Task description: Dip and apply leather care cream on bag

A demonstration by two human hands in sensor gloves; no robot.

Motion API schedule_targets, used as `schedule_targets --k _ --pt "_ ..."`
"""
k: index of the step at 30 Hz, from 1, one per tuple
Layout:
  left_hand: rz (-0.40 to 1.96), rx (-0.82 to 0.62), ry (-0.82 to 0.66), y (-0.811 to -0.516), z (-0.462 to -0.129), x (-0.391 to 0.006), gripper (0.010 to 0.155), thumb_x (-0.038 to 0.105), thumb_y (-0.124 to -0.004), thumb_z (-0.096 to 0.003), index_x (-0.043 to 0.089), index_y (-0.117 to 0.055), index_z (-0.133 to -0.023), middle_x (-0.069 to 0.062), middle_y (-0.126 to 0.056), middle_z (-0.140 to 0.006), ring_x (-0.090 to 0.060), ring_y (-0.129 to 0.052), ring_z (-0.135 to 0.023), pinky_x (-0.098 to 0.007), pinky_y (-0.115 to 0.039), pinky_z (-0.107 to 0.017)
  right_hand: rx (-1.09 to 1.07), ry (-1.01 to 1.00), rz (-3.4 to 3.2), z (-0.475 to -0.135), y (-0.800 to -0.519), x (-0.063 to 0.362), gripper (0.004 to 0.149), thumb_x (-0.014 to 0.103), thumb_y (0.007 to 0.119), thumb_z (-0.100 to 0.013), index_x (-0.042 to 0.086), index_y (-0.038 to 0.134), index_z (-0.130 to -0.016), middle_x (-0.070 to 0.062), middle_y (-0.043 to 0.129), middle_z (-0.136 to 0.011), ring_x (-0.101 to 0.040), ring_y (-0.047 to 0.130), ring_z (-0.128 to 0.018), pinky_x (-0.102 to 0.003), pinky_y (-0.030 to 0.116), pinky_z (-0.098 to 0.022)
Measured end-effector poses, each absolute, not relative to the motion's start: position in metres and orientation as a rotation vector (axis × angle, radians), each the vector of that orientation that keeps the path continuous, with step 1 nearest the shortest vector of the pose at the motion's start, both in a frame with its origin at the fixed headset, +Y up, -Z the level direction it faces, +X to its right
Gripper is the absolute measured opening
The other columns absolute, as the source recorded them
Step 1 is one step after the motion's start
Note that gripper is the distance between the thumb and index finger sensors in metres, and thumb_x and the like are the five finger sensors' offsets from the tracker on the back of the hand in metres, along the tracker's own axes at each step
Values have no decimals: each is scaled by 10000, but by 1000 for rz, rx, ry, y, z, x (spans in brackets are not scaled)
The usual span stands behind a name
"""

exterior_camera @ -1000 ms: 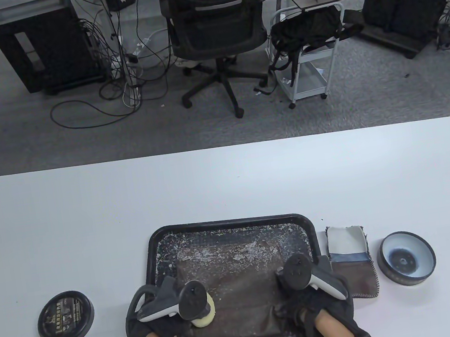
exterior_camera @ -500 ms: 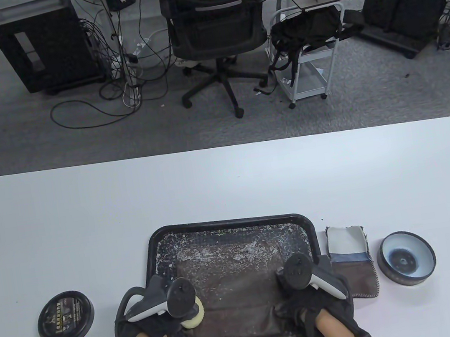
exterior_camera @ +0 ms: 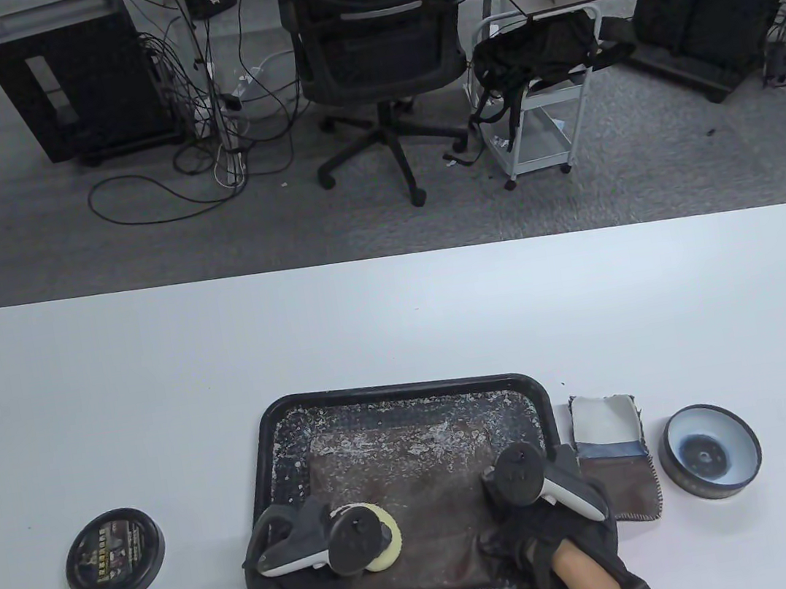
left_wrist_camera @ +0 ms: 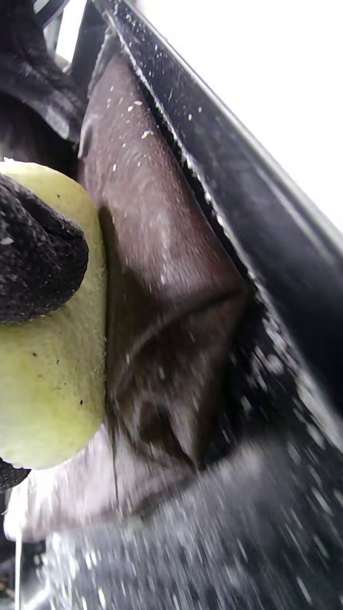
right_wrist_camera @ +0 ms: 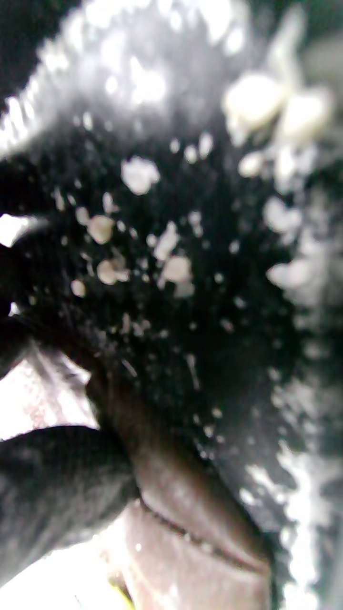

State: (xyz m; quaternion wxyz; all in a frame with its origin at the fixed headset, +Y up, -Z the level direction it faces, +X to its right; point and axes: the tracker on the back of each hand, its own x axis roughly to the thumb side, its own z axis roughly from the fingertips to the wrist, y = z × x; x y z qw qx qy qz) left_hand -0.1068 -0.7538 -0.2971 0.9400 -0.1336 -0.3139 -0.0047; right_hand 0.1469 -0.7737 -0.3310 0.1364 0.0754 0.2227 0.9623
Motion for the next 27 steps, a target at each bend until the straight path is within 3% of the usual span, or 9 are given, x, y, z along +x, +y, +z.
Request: schedule_targets --k 8,14,17,27 --pt "22 -278 -702 -758 -296 -68 562 285 -821 -371 358 -661 -905 38 -648 -991 -238 -693 -913 -448 -691 -655 219 670 2718 -333 -775 151 863 423 852 -385 148 420 -1080 -97 243 -1109 -294 376 -929 -546 366 -692" --pt "59 -265 -748 -759 -295 -48 567 284 -817 -376 348 -649 -914 27 -636 -996 -248 -684 -916 -459 -687 -653 196 684 2639 -336 -778 156 688 256 695 -446 162 424 -1072 -79 235 -1104 -273 360 -919 -519 336 -678" --pt "17 -254 -782 -757 -295 -35 570 284 -813 -378 343 -642 -919 22 -634 -998 -252 -688 -915 -460 -689 -654 195 687 2668 -337 -778 156 680 144 666 -422 179 428 -1057 -68 240 -1095 -258 370 -911 -508 349 -673" --pt "60 -234 -869 -758 -293 -8 571 289 -792 -400 367 -609 -935 45 -598 -1022 -240 -666 -941 -456 -680 -676 184 677 2690 -337 -778 155 674 97 645 -410 191 441 -1046 -67 253 -1088 -238 405 -894 -498 370 -666"
